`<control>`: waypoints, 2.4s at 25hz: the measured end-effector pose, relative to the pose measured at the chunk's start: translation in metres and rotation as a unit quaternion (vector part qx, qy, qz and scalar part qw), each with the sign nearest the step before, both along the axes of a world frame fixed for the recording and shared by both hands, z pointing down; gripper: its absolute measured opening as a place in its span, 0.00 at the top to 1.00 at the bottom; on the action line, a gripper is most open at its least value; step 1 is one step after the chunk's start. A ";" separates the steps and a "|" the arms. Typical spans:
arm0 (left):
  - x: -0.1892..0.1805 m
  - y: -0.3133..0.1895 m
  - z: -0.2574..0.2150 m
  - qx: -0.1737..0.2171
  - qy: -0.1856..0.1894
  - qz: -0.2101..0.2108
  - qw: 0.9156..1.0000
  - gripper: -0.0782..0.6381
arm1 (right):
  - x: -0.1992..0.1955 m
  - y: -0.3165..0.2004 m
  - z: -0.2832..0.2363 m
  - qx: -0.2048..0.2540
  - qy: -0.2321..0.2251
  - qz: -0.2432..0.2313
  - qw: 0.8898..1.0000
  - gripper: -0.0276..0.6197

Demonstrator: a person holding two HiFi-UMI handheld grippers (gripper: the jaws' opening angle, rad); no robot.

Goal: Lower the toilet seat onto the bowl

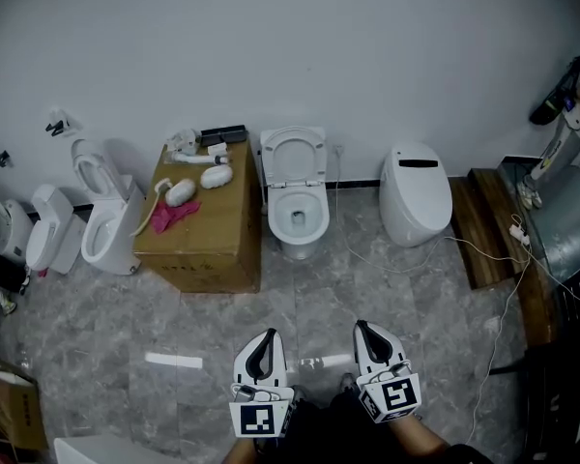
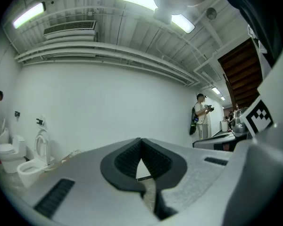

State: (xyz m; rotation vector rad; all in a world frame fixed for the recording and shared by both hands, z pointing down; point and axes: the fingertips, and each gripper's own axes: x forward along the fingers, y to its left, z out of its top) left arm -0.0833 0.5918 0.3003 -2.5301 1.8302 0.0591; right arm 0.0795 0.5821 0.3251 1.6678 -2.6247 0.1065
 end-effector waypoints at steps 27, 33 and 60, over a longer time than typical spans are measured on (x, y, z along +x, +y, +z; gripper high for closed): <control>0.037 -0.224 0.014 -0.022 -0.042 0.011 0.999 0.88 | 0.020 -0.238 0.025 -0.009 -0.010 -0.038 0.999 0.92; 0.035 -0.278 0.025 -0.064 -0.062 -0.010 0.996 0.88 | 0.022 -0.298 0.030 -0.018 -0.007 -0.050 0.999 0.92; -0.048 -0.690 0.083 -0.138 -0.076 0.091 0.983 0.88 | -0.048 -0.679 0.069 -0.081 0.045 -0.044 0.995 0.92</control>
